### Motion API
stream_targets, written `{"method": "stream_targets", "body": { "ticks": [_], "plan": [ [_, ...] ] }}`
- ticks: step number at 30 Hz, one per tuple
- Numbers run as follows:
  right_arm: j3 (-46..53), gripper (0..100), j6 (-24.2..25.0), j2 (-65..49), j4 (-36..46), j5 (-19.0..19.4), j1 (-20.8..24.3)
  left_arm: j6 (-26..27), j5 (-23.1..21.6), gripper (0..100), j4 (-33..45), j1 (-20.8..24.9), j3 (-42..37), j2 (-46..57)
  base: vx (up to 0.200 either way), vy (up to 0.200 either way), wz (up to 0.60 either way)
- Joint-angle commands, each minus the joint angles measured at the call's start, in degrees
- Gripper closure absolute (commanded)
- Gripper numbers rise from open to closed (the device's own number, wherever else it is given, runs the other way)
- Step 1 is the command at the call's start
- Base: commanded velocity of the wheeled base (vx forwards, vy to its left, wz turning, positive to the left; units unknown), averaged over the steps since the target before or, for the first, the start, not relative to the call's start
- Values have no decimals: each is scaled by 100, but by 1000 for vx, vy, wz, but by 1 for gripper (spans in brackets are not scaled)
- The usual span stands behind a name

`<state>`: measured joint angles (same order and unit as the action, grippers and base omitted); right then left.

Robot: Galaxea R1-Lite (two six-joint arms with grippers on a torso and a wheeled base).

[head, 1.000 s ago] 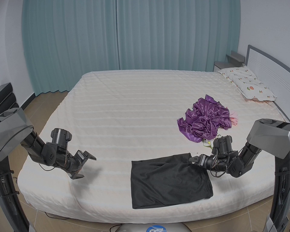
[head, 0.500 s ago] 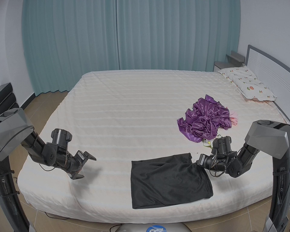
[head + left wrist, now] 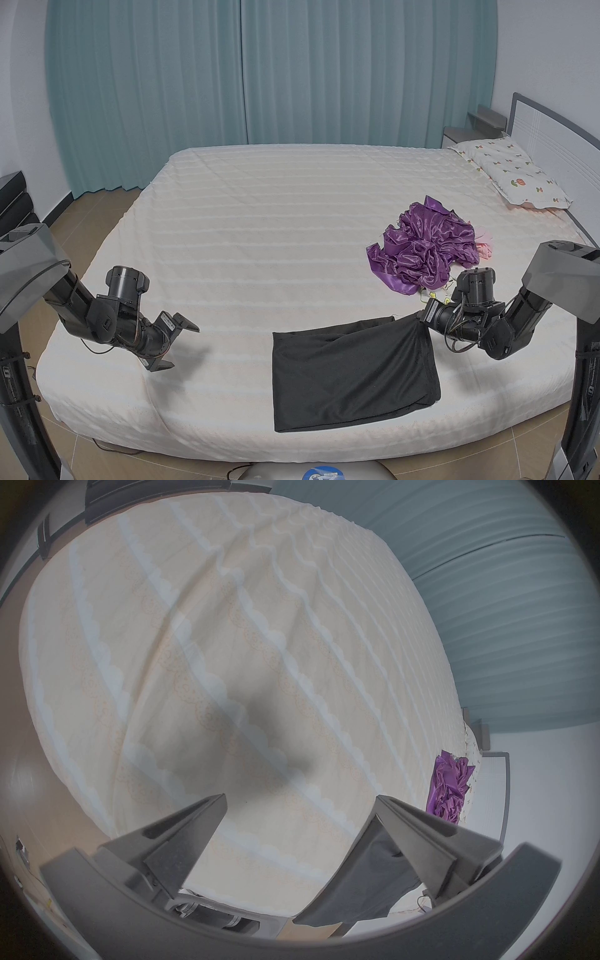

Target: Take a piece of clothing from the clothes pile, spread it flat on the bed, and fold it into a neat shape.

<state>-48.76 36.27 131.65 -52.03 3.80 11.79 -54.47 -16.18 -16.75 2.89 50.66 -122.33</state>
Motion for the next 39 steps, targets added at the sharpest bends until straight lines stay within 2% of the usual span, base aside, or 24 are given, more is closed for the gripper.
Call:
{"method": "stream_targets", "body": {
  "ticks": [1,6,10,11,16,22,23,24,26,30,39],
  "plan": [
    [33,100,82,291,-475,6,-10,-11,1,0,-4,1,5,-10,0,0,0],
    [25,100,82,590,-923,-2,-10,-2,1,0,-4,1,5,-10,0,0,0],
    [33,100,82,722,-932,-11,-10,-11,1,0,-4,1,5,-10,0,0,0],
    [42,0,73,766,-932,-20,-19,-11,1,0,-4,1,5,-10,0,0,0],
    [69,0,65,819,-1037,-46,-71,-29,1,0,-4,1,5,-10,0,0,0],
    [895,0,-58,379,-1740,182,-300,-38,1,0,-4,1,14,-10,0,0,0],
    [1369,0,-234,195,-1995,525,-309,-38,1,0,-4,1,14,-10,0,0,0],
    [1405,0,-243,177,-2013,551,-309,-29,1,0,-4,1,14,-10,0,0,0],
    [2125,0,-489,10,-2259,876,-300,-38,1,0,-4,1,14,-10,0,0,0],
    [2820,0,-779,-60,-2470,938,-203,-29,1,0,-4,1,14,-10,0,0,0],
    [3470,0,-885,54,-2681,973,113,-38,1,0,-4,1,14,-10,0,0,0]
  ]
}}
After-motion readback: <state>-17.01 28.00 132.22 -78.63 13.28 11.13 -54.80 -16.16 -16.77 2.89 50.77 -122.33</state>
